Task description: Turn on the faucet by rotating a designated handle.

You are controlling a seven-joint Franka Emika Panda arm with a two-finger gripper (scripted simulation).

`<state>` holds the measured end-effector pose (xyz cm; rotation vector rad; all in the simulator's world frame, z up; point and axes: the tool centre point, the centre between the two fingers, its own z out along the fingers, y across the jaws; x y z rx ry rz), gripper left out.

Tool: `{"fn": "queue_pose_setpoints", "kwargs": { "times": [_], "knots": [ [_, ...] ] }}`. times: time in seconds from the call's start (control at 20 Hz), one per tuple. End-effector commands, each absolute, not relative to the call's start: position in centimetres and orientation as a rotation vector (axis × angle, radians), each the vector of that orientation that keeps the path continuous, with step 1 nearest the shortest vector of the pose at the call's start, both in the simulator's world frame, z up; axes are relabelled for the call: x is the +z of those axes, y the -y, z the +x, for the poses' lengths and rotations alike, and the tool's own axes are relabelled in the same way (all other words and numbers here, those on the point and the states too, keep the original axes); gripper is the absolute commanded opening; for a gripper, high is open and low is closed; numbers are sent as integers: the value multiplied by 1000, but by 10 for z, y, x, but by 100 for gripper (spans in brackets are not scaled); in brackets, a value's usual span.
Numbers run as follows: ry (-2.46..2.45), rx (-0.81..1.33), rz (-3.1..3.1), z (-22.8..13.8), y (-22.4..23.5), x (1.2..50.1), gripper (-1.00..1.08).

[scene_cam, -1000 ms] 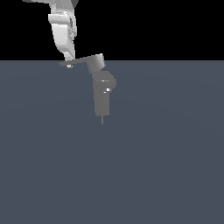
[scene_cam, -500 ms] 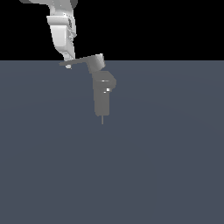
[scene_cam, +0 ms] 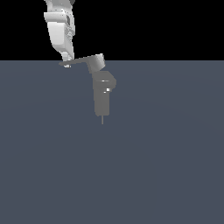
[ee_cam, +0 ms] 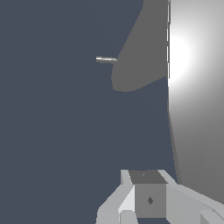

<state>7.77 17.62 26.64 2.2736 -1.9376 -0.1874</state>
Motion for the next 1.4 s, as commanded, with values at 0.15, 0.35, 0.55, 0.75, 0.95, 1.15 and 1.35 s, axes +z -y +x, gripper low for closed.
{"fn": "queue_pose_setpoints", "kwargs": {
  "times": [0.15, 0.35, 0.55, 0.75, 0.95, 1.15, 1.35],
  "knots": [
    [1936, -190, 2270, 64, -174, 269, -100],
    [1936, -190, 2270, 55, -173, 271, -100],
    [1936, -190, 2270, 46, -172, 273, -100],
    [1936, -190, 2270, 36, -170, 275, -100],
    [1937, -190, 2270, 26, -169, 277, -100],
    [1937, -190, 2270, 16, -168, 279, -100],
    [1937, -190, 2270, 5, -166, 281, -100]
  ]
}}
